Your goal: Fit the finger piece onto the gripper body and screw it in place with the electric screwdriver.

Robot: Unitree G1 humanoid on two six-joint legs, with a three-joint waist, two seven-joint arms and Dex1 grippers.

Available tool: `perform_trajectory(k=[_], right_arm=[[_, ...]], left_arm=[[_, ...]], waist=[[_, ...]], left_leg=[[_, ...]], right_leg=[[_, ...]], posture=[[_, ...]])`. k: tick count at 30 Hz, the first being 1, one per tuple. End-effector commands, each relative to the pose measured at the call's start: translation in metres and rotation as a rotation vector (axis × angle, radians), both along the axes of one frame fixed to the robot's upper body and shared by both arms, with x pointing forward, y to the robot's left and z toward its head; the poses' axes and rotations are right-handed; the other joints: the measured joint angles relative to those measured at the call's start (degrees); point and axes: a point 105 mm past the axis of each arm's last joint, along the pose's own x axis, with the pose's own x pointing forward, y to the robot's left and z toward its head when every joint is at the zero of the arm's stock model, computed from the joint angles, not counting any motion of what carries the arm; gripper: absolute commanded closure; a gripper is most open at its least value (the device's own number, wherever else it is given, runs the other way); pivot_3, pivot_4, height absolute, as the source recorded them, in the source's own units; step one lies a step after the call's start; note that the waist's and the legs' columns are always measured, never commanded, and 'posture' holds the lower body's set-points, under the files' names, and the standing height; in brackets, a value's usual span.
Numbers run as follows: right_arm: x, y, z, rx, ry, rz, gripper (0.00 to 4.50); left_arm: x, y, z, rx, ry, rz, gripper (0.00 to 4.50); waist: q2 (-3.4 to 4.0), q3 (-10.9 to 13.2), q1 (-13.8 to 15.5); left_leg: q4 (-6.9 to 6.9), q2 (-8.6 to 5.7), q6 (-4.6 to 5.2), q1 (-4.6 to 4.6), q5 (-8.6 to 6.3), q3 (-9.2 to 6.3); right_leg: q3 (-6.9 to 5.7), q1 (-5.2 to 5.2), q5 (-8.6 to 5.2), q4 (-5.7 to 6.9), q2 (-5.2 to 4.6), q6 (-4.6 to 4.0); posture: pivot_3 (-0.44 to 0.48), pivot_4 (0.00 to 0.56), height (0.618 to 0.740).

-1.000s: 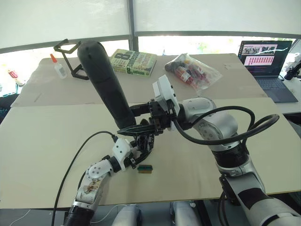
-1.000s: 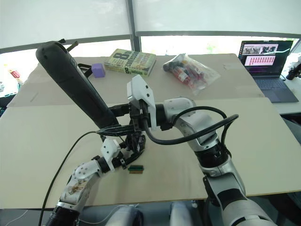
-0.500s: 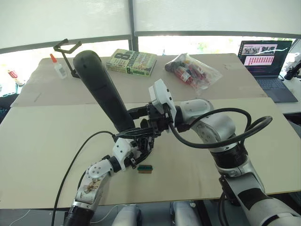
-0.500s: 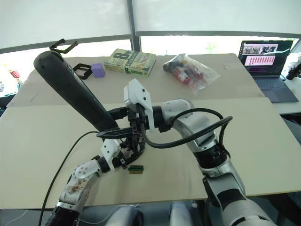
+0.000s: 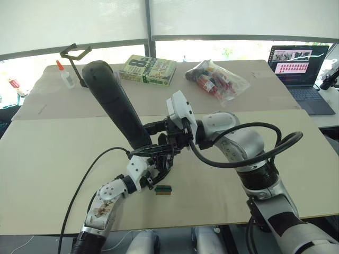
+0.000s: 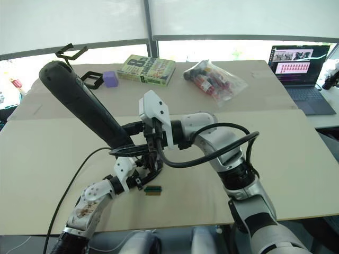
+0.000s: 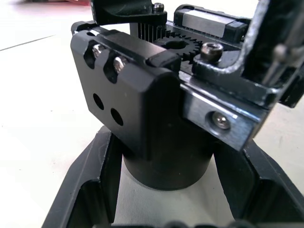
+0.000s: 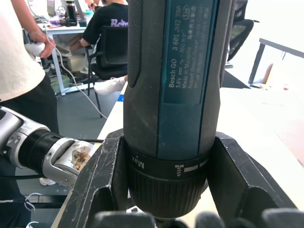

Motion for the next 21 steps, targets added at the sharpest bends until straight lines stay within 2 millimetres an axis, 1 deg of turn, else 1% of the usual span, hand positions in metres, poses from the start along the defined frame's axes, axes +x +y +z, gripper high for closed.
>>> perform_trajectory(k=[1, 7, 14, 21], right_arm=[[0.003, -0.003, 0.003, 0.063, -0.031, -0.011, 2.55], [0.010, -0.007, -0.007, 0.082, -0.019, -0.050, 2.55], [0.018, -0.015, -0.021, 0.047, -0.038, -0.096, 2.55], [0.018, -0.016, -0.029, 0.044, -0.017, -0.112, 2.55]], left_arm=[[-0.008, -0.006, -0.016, -0.003, 0.075, -0.022, 2.20], [-0.009, -0.006, -0.016, -0.002, 0.078, -0.023, 2.20], [-0.009, -0.005, -0.015, 0.001, 0.077, -0.025, 2.20], [-0.008, -0.005, -0.014, 0.001, 0.075, -0.027, 2.20]], waist=[[0.00, 0.00, 0.01], [0.14, -0.09, -0.04], [0.24, -0.16, -0.07], [0.26, -0.17, -0.09]], left_leg=[[0.00, 0.00, 0.00, 0.01, 0.00, 0.00], [0.00, -0.05, 0.00, 0.04, 0.00, 0.01], [-0.01, -0.05, 0.00, 0.16, 0.00, 0.02], [-0.06, -0.01, 0.02, 0.34, -0.01, 0.04]], right_leg=[[0.00, 0.01, 0.00, 0.00, 0.00, 0.00], [0.00, 0.03, 0.00, 0.00, 0.00, 0.00], [0.02, 0.11, 0.00, -0.03, 0.01, 0.00], [0.06, 0.19, 0.00, -0.05, 0.01, 0.00]], posture=[[0.000, 0.150, 0.740], [0.000, 0.150, 0.740], [0.000, 0.150, 0.740], [0.000, 0.150, 0.740]])
